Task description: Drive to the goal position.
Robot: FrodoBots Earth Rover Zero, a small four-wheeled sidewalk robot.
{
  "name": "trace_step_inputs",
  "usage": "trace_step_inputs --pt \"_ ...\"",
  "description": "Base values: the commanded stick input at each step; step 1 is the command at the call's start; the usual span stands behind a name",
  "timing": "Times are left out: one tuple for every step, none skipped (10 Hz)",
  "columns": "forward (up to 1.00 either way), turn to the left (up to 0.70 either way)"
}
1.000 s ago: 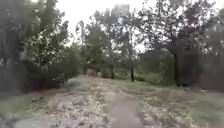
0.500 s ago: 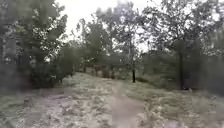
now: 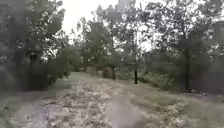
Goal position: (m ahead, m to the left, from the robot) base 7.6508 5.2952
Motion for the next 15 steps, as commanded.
trace_step_inputs --pt "0.7 0.0" --pt "0.7 0.0" --pt "0.7 0.0" --pt "0.7 0.0" --pt "0.7 0.0" --pt "0.7 0.0" --pt "0.7 0.0" --pt "0.7 0.0" --pt "0.7 0.0" --pt "0.7 0.0" --pt "0.7 0.0" --pt "0.7 0.0" --pt "0.7 0.0" --pt "0.7 0.0" --pt "0.7 0.0"
